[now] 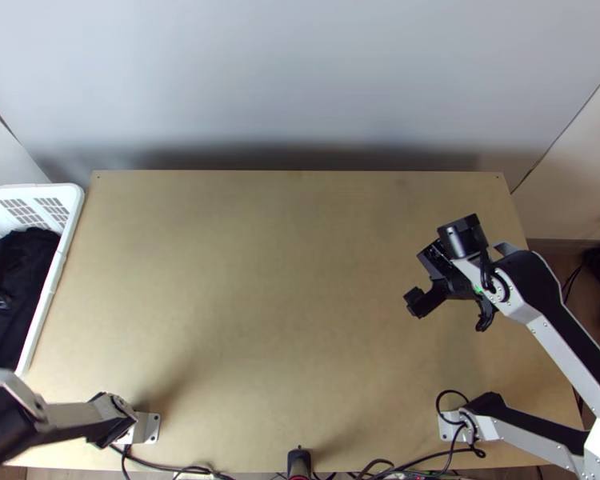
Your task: Fold the t-shirt
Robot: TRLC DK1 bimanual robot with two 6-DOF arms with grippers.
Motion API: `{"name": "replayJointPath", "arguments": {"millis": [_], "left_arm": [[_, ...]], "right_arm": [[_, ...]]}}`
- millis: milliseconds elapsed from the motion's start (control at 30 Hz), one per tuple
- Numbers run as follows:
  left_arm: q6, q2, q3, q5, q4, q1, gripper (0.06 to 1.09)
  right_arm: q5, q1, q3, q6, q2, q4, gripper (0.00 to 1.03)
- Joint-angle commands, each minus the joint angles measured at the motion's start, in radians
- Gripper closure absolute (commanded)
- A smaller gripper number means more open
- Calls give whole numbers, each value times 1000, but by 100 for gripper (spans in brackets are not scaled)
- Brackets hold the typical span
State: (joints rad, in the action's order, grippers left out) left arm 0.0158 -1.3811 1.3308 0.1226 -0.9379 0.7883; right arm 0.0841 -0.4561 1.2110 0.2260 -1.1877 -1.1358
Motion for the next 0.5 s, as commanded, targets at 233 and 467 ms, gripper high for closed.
{"name": "replayJointPath", "arguments": {"millis": [233,467], "left_arm": [[-59,-420,237,32,76,193,10],[-70,-612,268,68,183,201,10]], "right_arm": [[20,-4,-10,13,3,-25,5],[20,0,4,13,-15,-39,5]]}}
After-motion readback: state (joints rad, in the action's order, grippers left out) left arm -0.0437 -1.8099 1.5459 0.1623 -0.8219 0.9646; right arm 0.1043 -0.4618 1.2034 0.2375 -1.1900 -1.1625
